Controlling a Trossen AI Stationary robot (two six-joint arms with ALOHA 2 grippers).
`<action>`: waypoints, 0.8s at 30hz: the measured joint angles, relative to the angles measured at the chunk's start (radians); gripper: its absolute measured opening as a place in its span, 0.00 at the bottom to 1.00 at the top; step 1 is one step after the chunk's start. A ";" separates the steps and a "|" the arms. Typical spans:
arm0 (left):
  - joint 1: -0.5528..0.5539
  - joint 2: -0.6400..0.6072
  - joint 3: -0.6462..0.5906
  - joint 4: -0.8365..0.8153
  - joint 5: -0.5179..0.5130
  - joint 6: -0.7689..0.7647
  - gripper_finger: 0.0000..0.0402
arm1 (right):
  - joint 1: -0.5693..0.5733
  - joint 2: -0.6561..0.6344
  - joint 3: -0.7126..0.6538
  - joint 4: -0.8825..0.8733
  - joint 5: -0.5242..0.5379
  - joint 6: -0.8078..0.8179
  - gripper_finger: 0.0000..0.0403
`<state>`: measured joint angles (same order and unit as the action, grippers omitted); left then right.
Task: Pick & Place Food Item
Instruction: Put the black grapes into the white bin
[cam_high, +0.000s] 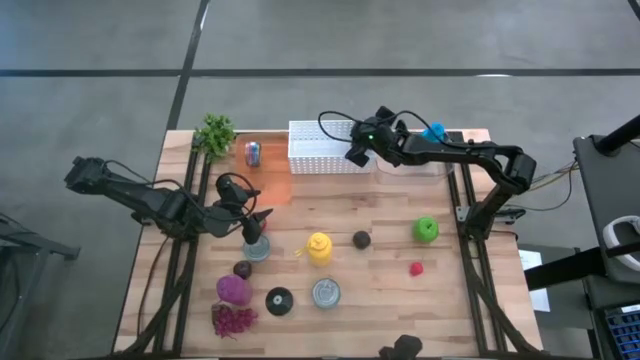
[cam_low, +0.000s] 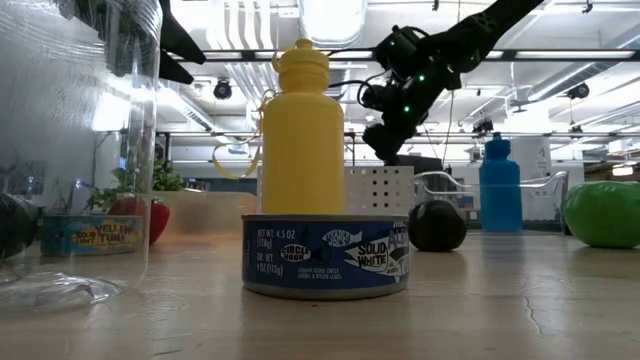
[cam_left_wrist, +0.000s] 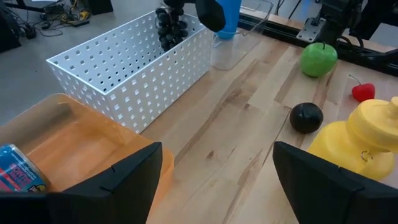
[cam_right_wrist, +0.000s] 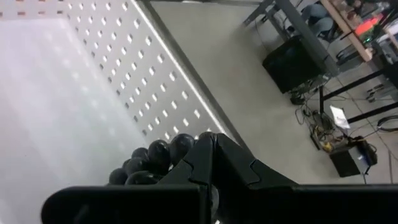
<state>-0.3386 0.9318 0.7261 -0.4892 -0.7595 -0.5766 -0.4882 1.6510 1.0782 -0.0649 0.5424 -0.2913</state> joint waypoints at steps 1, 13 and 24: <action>0.000 0.000 0.000 0.000 0.000 0.000 0.76 | 0.000 0.000 0.000 -0.013 0.000 0.003 0.02; 0.000 0.000 0.000 0.000 0.000 0.000 0.76 | -0.001 0.000 0.000 -0.036 -0.001 0.005 0.02; 0.000 0.000 0.000 0.003 0.000 0.000 0.78 | -0.001 0.000 0.002 -0.034 -0.001 0.023 0.02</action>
<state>-0.3382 0.9318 0.7258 -0.4866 -0.7597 -0.5766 -0.4892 1.6508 1.0798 -0.0986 0.5419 -0.2684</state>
